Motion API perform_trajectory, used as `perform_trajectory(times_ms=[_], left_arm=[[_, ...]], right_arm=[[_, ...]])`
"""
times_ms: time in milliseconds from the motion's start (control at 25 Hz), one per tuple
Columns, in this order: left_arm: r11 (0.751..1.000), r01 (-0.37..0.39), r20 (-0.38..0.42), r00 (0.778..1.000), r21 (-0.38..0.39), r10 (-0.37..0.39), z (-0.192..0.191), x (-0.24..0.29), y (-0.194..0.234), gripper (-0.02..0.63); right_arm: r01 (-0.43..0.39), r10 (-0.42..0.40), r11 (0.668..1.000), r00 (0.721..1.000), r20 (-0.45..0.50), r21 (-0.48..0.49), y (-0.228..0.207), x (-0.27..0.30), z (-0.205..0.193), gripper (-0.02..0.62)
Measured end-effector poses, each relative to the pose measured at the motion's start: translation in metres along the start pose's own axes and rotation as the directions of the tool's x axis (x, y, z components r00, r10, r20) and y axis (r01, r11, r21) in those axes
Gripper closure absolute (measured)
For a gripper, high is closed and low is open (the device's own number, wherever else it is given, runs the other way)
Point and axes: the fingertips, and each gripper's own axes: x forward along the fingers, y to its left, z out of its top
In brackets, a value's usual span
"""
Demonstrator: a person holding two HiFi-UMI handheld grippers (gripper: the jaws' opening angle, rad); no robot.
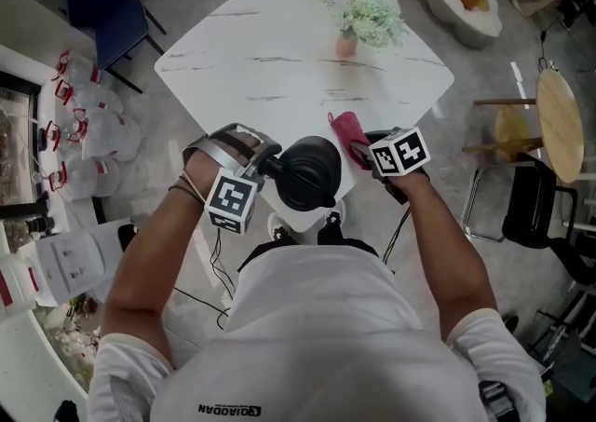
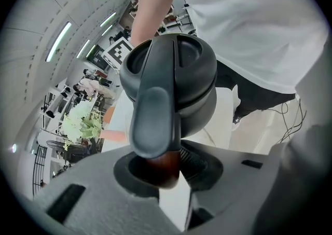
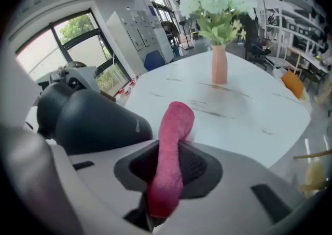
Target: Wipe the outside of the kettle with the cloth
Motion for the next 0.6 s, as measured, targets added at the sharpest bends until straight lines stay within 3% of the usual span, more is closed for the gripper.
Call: perform_trajectory(times_ms=[120,240,360,440,480,520,600], left_arm=[[1.000,0.004,-0.004,1.000,0.001,-0.004,0.001,0.001,0.000,0.503],[1.000,0.002,-0.007,1.000,0.010,-0.002,0.002,0.002,0.001,0.503],[1.000,0.001,-0.006,1.000,0.019,-0.001,0.003,0.003,0.001,0.503],[1.000,0.000,-0.009,1.000,0.026,0.000,0.003,0.003,0.001,0.503],[1.000,-0.001,-0.010,1.000,0.031,0.001,0.003,0.003,0.001,0.503],[0.999,-0.003,-0.012,1.000,0.036,0.003,0.004,0.003,0.001,0.503],[0.999,-0.007,-0.013,1.000,0.048,0.007,0.006,0.002,0.002,0.502]], right_arm=[[-0.093,0.096,0.995,0.990,0.106,-0.030,0.020,-0.037,0.036,0.497],[-0.279,0.295,0.954,0.937,0.188,-0.108,0.067,-0.082,0.074,0.495],[-0.476,0.518,0.851,0.830,0.206,-0.222,0.127,-0.123,0.103,0.497],[-0.588,0.637,0.764,0.752,0.168,-0.266,0.161,-0.139,0.112,0.496],[-0.627,0.674,0.729,0.727,0.131,-0.276,0.173,-0.140,0.111,0.497],[-0.646,0.689,0.710,0.720,0.083,-0.281,0.180,-0.135,0.108,0.497],[-0.625,0.647,0.721,0.762,-0.034,-0.297,0.181,-0.112,0.095,0.496]])
